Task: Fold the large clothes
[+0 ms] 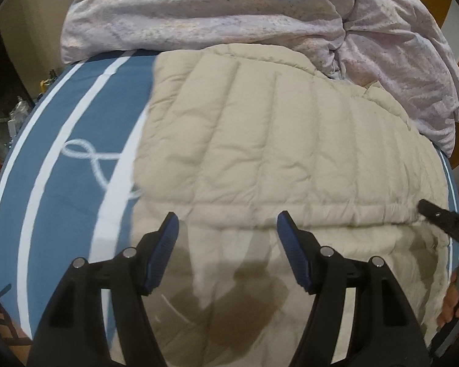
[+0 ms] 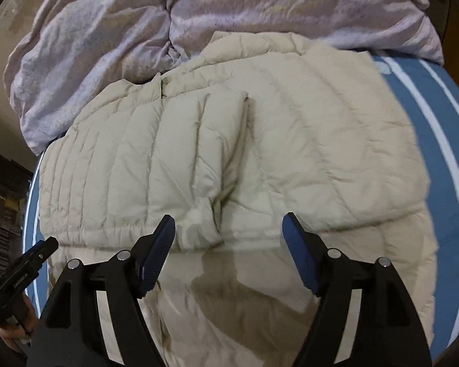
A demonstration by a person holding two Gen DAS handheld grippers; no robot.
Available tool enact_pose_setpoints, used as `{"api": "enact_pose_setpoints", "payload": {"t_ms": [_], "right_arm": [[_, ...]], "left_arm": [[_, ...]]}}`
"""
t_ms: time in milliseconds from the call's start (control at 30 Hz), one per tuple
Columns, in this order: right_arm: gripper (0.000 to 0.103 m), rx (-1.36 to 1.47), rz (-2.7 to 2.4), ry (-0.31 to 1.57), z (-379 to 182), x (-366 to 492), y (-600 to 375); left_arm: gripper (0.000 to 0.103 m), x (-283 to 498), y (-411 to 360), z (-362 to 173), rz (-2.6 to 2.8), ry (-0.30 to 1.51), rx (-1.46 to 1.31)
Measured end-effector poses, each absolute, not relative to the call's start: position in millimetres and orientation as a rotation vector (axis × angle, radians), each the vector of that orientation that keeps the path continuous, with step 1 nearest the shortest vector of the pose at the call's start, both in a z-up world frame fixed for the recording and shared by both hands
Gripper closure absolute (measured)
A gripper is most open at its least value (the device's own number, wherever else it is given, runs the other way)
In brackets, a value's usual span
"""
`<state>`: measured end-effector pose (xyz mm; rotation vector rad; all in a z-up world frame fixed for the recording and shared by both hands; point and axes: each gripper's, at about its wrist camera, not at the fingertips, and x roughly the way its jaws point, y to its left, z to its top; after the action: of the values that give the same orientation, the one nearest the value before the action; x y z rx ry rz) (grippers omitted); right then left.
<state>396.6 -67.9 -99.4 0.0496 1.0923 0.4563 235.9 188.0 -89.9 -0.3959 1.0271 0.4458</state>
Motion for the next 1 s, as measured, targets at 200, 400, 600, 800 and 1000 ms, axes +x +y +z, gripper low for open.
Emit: {"api": "enact_pose_setpoints", "payload": {"t_ms": [200, 400, 600, 800, 1000], "right_arm": [[0.029, 0.063, 0.436, 1.079, -98.1, 371.7, -104.5], [0.029, 0.078, 0.414, 1.059, -100.2, 339.8, -148.9], [0.029, 0.067, 0.388, 1.028, -106.0, 309.3, -194.0], [0.029, 0.057, 0.342, 1.005, -115.8, 286.3, -244.4], [0.029, 0.109, 0.292, 1.023, -131.3, 273.3, -288.6]], "left_arm": [[0.036, 189.4, 187.1, -90.0, 0.479, 1.012, -0.403], [0.036, 131.8, 179.1, -94.2, 0.515, 0.997, -0.447], [0.036, 83.1, 167.1, -101.7, 0.545, 0.985, -0.472], [0.036, 42.9, 161.8, -114.2, 0.579, 0.972, -0.520], [0.036, 16.5, 159.1, -123.4, 0.589, 0.937, -0.576]]}}
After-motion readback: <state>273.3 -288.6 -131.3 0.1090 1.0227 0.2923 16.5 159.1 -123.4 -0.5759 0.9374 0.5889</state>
